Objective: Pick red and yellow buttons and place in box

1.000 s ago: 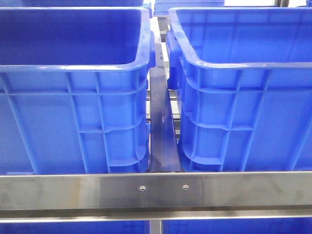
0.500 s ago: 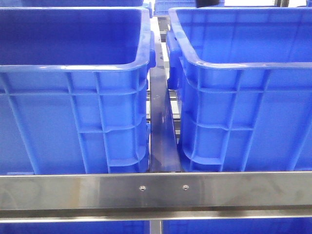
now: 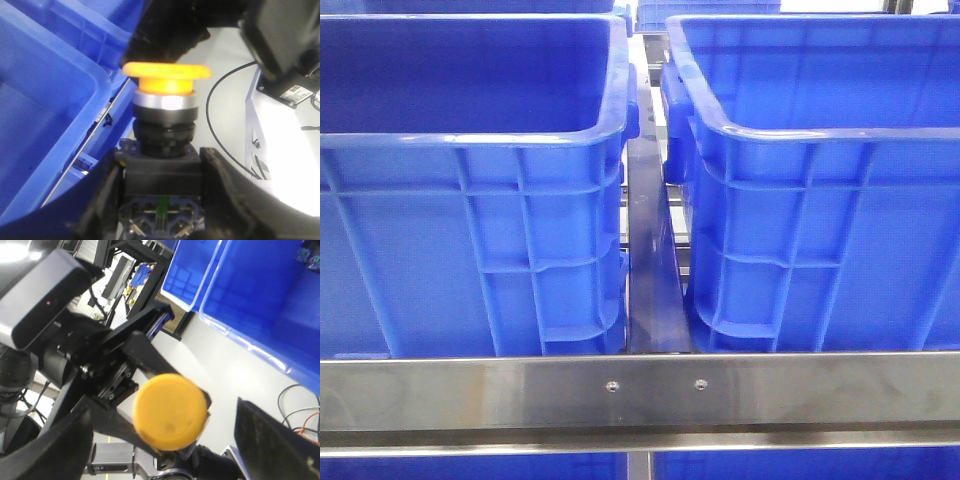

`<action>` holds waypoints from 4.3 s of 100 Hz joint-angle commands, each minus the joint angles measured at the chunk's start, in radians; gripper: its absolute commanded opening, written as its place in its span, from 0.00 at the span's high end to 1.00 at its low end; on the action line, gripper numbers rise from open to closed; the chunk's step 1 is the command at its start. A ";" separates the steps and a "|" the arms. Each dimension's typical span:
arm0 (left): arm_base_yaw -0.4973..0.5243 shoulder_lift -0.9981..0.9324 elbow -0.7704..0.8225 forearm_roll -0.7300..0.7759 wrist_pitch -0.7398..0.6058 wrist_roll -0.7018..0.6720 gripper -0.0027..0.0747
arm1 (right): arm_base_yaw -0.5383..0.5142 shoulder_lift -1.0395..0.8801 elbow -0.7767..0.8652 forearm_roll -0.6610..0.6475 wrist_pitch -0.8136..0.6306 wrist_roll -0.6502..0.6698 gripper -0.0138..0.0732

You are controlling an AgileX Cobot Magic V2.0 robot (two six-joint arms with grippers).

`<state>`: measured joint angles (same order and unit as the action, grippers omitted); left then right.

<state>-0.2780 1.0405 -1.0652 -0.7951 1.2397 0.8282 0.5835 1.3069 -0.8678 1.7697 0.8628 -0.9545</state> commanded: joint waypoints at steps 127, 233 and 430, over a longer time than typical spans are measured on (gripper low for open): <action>-0.008 -0.009 -0.028 -0.074 -0.029 0.003 0.85 | 0.039 0.045 -0.105 0.061 0.059 -0.028 0.74; 0.054 -0.393 0.060 0.453 -0.479 -0.503 0.33 | -0.076 0.040 -0.105 0.061 -0.085 -0.062 0.74; 0.141 -0.606 0.265 0.815 -0.664 -0.838 0.33 | -0.744 0.318 -0.175 0.076 -0.523 -0.196 0.74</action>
<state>-0.1391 0.4236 -0.7762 0.0183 0.6628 0.0000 -0.1430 1.6395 -1.0068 1.8173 0.2463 -1.2140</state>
